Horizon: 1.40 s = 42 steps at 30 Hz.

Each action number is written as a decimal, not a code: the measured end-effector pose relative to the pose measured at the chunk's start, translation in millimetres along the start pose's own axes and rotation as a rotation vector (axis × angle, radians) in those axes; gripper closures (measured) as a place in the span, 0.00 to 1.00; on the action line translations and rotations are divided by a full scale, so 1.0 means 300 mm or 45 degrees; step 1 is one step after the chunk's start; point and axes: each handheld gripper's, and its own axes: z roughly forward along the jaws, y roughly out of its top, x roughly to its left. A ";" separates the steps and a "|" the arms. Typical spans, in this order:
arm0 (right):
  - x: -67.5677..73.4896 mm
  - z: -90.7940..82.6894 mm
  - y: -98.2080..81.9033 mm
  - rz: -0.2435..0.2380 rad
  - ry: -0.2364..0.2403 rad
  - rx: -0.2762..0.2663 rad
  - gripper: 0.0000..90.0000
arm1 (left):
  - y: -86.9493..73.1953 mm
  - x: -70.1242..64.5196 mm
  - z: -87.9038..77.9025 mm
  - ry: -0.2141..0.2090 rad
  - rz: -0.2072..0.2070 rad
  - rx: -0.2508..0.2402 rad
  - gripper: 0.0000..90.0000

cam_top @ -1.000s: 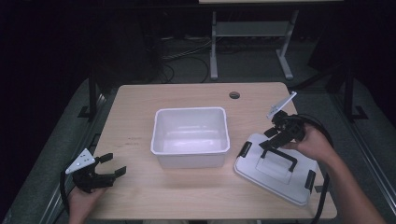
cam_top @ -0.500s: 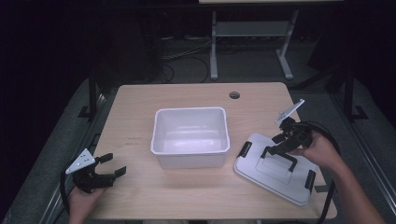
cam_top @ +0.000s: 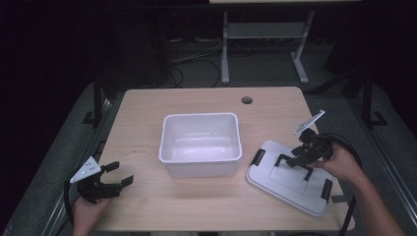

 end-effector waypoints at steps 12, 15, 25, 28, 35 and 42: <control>-0.014 0.031 -0.040 0.023 0.011 0.022 0.60 | 0.000 0.000 0.000 0.000 0.000 0.000 0.18; -0.015 0.036 -0.047 0.013 0.016 0.029 0.66 | 0.000 -0.001 0.000 0.000 0.000 0.000 0.18; -0.009 0.032 -0.054 -0.016 0.029 0.033 0.82 | 0.002 -0.001 0.002 0.000 0.004 0.005 0.18; -0.007 0.031 -0.056 -0.025 0.030 0.034 0.86 | 0.002 -0.002 0.004 -0.001 0.005 0.009 0.18; -0.004 0.034 -0.059 -0.043 0.039 0.036 0.92 | 0.002 -0.002 0.004 0.000 0.006 0.009 0.18; -0.001 0.032 -0.061 -0.068 0.043 0.031 0.93 | 0.003 -0.002 0.006 -0.001 0.005 0.009 0.18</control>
